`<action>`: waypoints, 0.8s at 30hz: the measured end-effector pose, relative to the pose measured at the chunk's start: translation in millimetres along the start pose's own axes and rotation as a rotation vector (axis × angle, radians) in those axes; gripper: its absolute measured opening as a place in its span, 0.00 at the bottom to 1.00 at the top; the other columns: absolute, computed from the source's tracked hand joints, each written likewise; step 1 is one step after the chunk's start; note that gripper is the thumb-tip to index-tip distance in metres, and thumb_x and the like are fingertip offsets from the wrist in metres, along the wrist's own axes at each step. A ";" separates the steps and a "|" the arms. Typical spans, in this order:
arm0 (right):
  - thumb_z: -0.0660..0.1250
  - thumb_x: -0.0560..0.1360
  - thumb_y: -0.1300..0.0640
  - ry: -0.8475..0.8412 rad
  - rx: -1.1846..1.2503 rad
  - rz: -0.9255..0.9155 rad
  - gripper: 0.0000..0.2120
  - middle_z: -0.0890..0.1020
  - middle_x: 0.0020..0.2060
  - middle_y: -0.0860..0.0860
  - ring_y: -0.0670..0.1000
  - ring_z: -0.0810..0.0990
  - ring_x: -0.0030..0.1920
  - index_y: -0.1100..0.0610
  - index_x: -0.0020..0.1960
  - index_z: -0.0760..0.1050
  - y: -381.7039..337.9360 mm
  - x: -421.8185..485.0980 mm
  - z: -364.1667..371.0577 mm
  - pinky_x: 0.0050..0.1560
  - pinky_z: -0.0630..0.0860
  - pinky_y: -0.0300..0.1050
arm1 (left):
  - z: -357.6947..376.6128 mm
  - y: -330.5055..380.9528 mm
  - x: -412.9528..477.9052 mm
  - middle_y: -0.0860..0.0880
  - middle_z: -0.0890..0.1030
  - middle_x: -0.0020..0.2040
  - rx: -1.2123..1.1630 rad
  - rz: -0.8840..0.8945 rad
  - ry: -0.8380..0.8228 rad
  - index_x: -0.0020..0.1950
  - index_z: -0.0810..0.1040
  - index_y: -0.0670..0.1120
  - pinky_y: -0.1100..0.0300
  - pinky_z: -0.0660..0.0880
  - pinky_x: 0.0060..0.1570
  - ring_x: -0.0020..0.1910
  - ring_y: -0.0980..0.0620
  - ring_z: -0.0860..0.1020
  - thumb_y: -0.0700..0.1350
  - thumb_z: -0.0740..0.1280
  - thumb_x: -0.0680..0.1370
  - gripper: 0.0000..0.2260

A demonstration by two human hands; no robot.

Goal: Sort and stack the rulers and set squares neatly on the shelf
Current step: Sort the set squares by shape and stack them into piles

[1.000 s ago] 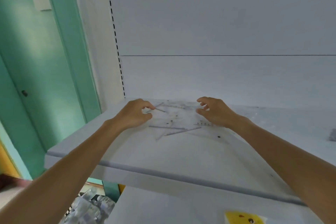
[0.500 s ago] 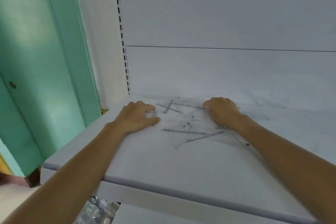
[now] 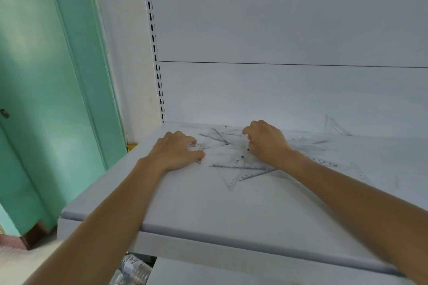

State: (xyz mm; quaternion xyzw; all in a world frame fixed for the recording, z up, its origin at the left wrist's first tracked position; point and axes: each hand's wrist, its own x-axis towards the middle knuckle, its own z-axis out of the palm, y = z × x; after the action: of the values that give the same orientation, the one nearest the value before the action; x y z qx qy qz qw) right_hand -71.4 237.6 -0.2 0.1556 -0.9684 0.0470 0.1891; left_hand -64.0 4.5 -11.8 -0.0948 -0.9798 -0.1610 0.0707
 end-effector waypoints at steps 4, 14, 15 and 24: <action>0.61 0.77 0.58 0.015 0.055 -0.013 0.11 0.76 0.52 0.52 0.52 0.72 0.55 0.54 0.56 0.78 -4.3 -5.1 -3.4 0.53 0.67 0.44 | -2.3 0.1 -2.1 0.48 0.70 0.65 0.032 -0.031 0.001 0.67 0.69 0.55 0.51 0.65 0.62 0.65 0.46 0.65 0.67 0.63 0.69 0.29; 0.53 0.78 0.65 0.084 0.136 0.010 0.23 0.77 0.49 0.53 0.56 0.76 0.44 0.50 0.70 0.60 -20.6 -17.2 -19.1 0.42 0.72 0.48 | -18.7 18.5 -37.1 0.49 0.73 0.47 0.050 0.087 -0.052 0.54 0.77 0.49 0.57 0.68 0.47 0.52 0.47 0.73 0.68 0.58 0.71 0.26; 0.52 0.79 0.64 0.089 0.127 -0.004 0.23 0.76 0.49 0.53 0.56 0.76 0.44 0.48 0.71 0.59 -21.0 -19.2 -19.0 0.42 0.72 0.48 | -20.5 18.8 -45.0 0.48 0.74 0.50 0.033 0.098 -0.108 0.57 0.78 0.50 0.57 0.68 0.49 0.55 0.47 0.72 0.70 0.54 0.70 0.30; 0.58 0.78 0.48 0.064 0.143 -0.025 0.21 0.73 0.59 0.54 0.54 0.76 0.55 0.53 0.70 0.65 -26.1 -29.9 -18.5 0.51 0.71 0.46 | -26.4 19.1 -122.4 0.56 0.52 0.75 0.275 0.264 -0.295 0.76 0.48 0.55 0.53 0.54 0.71 0.71 0.55 0.50 0.83 0.49 0.54 0.56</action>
State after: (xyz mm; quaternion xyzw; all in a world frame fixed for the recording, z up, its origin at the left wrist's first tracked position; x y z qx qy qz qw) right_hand -30.2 224.2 6.3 0.1793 -0.9540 0.1184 0.2092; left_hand 61.8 -6.4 -1.9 -0.2339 -0.9714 0.0000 -0.0406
